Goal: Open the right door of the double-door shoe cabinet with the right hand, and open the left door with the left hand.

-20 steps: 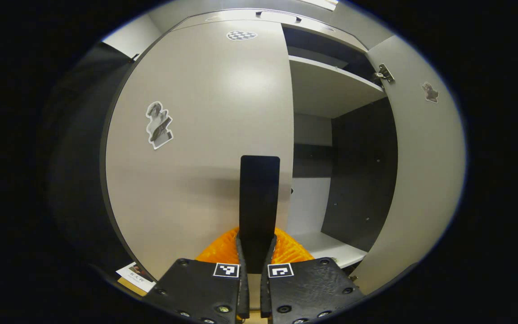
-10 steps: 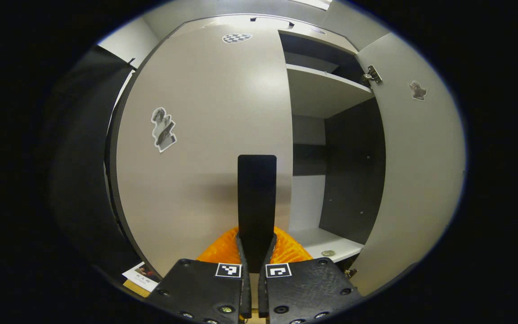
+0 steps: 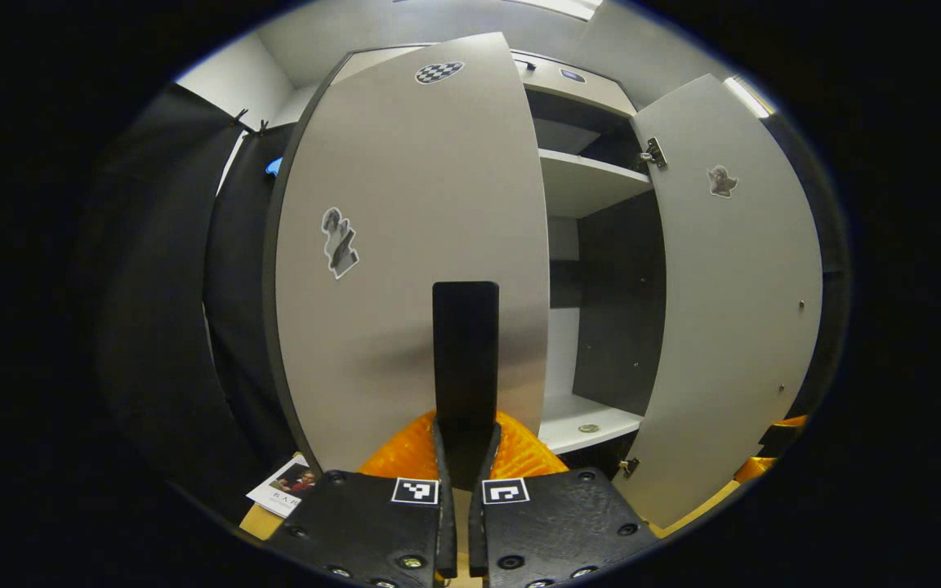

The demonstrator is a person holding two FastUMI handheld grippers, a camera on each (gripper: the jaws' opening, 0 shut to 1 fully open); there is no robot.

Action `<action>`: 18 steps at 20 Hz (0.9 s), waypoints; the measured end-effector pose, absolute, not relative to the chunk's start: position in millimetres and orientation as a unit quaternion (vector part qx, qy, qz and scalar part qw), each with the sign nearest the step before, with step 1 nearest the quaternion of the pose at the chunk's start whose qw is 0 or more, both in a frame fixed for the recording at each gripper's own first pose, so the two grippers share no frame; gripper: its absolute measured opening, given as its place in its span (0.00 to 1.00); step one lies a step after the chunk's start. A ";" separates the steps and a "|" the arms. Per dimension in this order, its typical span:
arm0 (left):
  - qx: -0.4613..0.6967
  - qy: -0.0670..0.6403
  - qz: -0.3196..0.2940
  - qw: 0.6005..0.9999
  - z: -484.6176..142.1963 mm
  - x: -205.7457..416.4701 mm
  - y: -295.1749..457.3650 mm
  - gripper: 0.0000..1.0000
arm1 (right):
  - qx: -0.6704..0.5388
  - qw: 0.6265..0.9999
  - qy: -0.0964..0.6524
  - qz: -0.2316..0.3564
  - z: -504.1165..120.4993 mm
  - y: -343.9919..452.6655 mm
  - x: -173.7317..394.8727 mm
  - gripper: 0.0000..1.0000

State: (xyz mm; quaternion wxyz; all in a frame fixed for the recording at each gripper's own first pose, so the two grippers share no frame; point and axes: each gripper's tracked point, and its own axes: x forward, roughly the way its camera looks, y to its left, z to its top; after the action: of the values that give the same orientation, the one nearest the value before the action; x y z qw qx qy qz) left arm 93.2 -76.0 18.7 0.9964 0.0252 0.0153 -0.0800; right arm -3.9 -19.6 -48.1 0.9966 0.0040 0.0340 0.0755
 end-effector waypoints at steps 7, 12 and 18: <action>0.032 0.015 -0.074 0.997 21.9 58.4 -44.0 0.05 | 0.007 0.997 0.035 0.069 -46.7 -18.5 2.1 0.84; 0.031 0.012 -0.066 0.997 21.2 40.4 -16.5 0.05 | -0.001 0.997 0.033 0.073 -45.2 -4.6 5.1 0.80; 0.041 0.007 -0.045 0.998 21.7 23.3 20.2 0.04 | 0.009 0.997 0.030 0.073 -46.6 8.3 9.1 0.84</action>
State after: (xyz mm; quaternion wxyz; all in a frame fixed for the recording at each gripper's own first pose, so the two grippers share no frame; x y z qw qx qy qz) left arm 23.3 20.2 21.7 0.9981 0.0409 0.0072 -0.0449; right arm 9.1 8.3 -46.6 0.9969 0.0088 0.0304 0.0727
